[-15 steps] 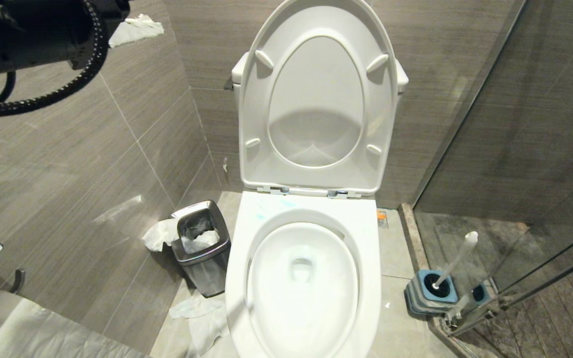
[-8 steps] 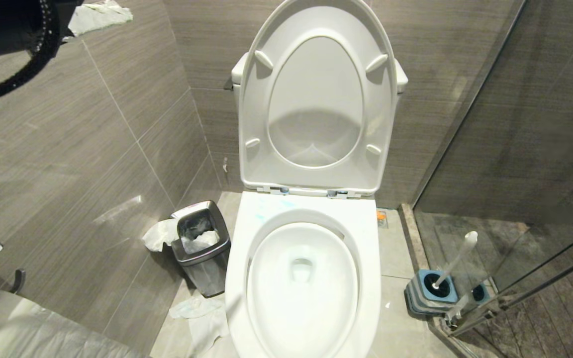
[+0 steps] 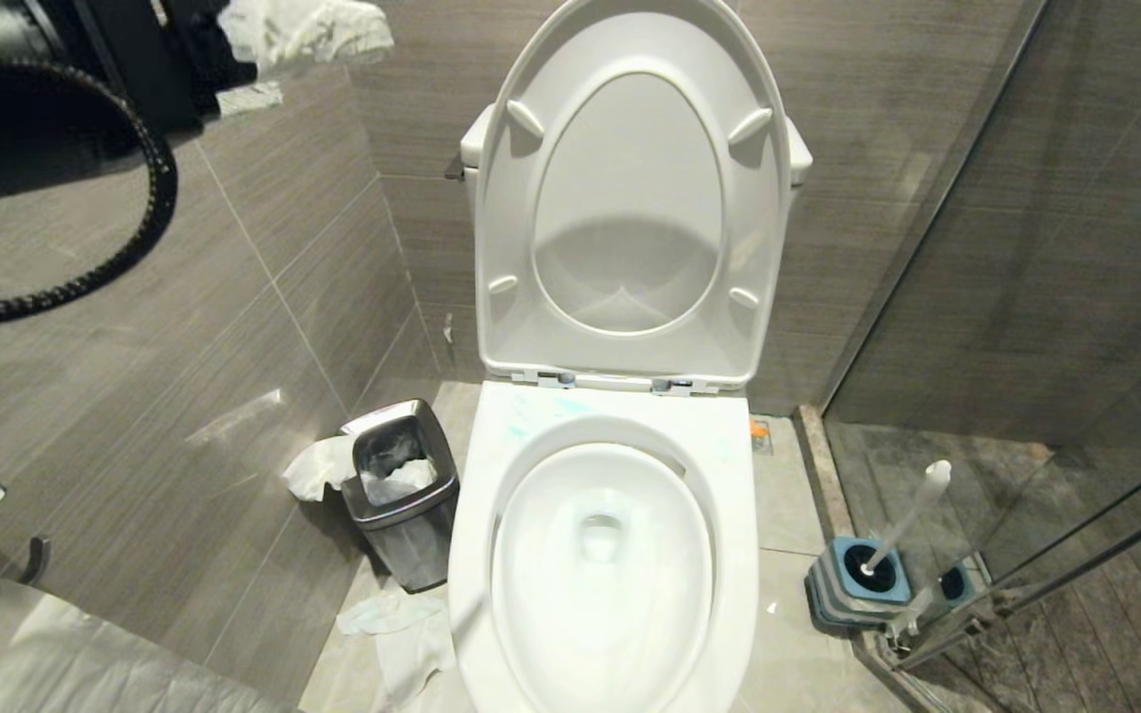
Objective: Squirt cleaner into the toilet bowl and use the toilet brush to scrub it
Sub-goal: Pour in the cleaning agent
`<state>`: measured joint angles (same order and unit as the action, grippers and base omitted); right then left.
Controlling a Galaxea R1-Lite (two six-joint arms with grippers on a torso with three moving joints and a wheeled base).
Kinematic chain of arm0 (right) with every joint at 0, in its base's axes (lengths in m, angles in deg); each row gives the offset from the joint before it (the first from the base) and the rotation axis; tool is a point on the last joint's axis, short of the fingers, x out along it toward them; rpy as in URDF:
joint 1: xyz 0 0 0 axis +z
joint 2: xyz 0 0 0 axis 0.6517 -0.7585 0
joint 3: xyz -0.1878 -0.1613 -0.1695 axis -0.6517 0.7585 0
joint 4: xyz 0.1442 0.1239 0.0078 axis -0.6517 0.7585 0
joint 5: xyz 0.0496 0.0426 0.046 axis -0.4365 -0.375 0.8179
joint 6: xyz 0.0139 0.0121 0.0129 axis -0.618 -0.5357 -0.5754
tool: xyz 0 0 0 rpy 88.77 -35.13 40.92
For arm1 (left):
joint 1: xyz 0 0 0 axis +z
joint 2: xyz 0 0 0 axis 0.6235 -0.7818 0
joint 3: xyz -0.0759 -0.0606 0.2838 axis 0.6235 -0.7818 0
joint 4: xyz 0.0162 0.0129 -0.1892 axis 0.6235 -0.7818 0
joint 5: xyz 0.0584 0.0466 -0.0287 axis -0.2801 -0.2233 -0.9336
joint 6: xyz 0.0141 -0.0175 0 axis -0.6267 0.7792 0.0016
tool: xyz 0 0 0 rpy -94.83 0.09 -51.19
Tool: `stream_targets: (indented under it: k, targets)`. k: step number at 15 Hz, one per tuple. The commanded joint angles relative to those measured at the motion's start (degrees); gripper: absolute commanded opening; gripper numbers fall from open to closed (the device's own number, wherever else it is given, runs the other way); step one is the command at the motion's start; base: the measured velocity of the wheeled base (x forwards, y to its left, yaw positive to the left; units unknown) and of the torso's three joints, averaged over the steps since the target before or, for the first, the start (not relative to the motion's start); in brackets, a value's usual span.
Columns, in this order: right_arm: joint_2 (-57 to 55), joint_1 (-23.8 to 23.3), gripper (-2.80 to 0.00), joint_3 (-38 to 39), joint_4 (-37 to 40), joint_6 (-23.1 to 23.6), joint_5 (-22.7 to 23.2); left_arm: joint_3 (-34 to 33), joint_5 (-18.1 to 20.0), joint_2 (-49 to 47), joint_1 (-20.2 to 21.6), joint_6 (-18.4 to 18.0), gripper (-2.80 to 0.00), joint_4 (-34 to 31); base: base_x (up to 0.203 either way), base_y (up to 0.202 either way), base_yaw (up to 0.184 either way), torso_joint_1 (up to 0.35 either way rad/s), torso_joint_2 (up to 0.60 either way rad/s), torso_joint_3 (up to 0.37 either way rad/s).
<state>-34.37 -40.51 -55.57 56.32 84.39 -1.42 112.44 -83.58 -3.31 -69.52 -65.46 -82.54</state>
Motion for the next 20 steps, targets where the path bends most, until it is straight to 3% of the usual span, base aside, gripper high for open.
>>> stream_targets:
  k: [1,3,9,13,18,19,20]
  targets:
    - [0.0,0.0,-2.80,0.0,0.0,0.0,0.0,-2.3,-0.3,0.5,0.0,-1.4,0.00,0.1,0.000,0.000,0.000,0.000,0.00,0.000]
    - [0.0,0.0,-2.80,0.0,0.0,0.0,0.0,-5.6,-2.9,1.5,0.0,-1.5,0.00,0.1,0.000,0.000,0.000,0.000,0.00,0.000]
    - [0.0,0.0,-2.80,0.0,0.0,0.0,0.0,-16.9,-17.1,11.3,0.0,-5.6,0.00,-1.8,0.000,0.000,0.000,0.000,0.00,0.000]
    - [0.0,0.0,-2.80,0.1,0.0,0.0,0.0,-20.2,-20.7,13.6,0.1,-7.2,0.00,-1.9,0.000,0.000,0.000,0.000,0.00,0.000]
    - [0.0,0.0,-2.80,0.0,0.0,0.0,0.0,-20.9,-19.9,14.3,2.6,-9.0,-0.10,-1.6,0.000,0.000,0.000,0.000,0.00,0.000]
    - [0.0,0.0,-2.80,0.0,0.0,0.0,0.0,-20.9,-19.7,14.3,2.6,-8.9,-2.80,-1.5,0.000,0.000,0.000,0.000,0.00,0.000]
    - [0.0,0.0,-2.80,0.1,0.0,0.0,0.0,-20.2,-19.7,14.0,2.6,-9.1,-2.80,-1.4,0.000,0.000,0.000,0.000,0.00,0.000]
